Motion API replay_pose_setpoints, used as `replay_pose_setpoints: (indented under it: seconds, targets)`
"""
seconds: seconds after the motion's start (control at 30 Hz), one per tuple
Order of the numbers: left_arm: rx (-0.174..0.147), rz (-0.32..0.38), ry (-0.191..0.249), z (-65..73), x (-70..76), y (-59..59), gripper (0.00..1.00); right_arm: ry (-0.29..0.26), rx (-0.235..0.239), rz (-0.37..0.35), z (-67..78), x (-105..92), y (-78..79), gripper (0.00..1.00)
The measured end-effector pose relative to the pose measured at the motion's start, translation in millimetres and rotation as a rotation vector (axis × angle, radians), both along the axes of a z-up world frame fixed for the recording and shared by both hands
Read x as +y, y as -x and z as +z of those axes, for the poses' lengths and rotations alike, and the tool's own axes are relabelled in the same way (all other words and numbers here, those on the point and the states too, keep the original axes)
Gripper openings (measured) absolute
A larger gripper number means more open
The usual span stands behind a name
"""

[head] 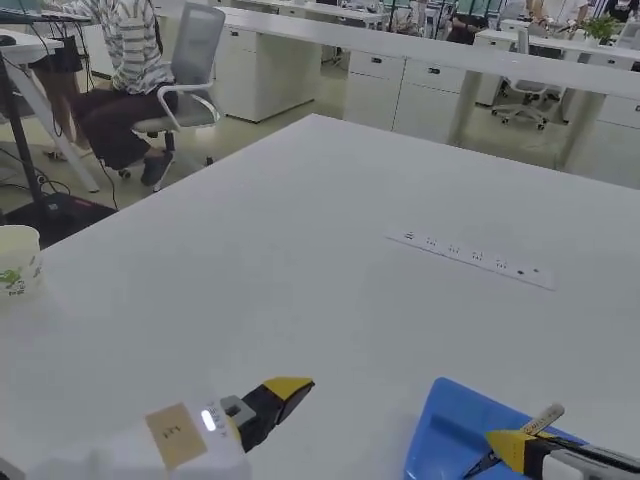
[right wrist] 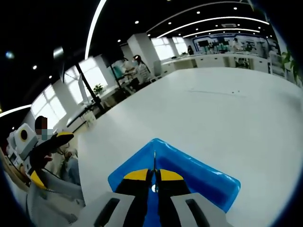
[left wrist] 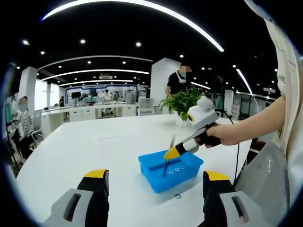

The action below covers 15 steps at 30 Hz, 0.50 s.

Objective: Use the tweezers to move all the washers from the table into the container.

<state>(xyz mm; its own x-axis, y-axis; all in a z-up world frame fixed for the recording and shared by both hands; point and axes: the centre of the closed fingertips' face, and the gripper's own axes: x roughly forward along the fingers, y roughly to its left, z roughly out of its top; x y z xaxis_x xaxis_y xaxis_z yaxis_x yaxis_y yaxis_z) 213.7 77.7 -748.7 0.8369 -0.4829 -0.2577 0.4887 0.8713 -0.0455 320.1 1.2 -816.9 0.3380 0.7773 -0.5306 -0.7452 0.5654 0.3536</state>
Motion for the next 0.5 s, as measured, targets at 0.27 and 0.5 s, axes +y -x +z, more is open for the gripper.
replay_pose_setpoints:
  seconds: [0.27,0.5]
  targets:
    - [0.005,0.000,-0.002,-0.7,0.3,-0.3,0.83,0.031,-0.024,0.017,-3.0,1.2,1.1,0.03]
    - [0.004,-0.001,-0.004,-0.6,0.1,-0.6,0.83,0.046,-0.045,0.019,-4.2,0.0,-1.0,0.03]
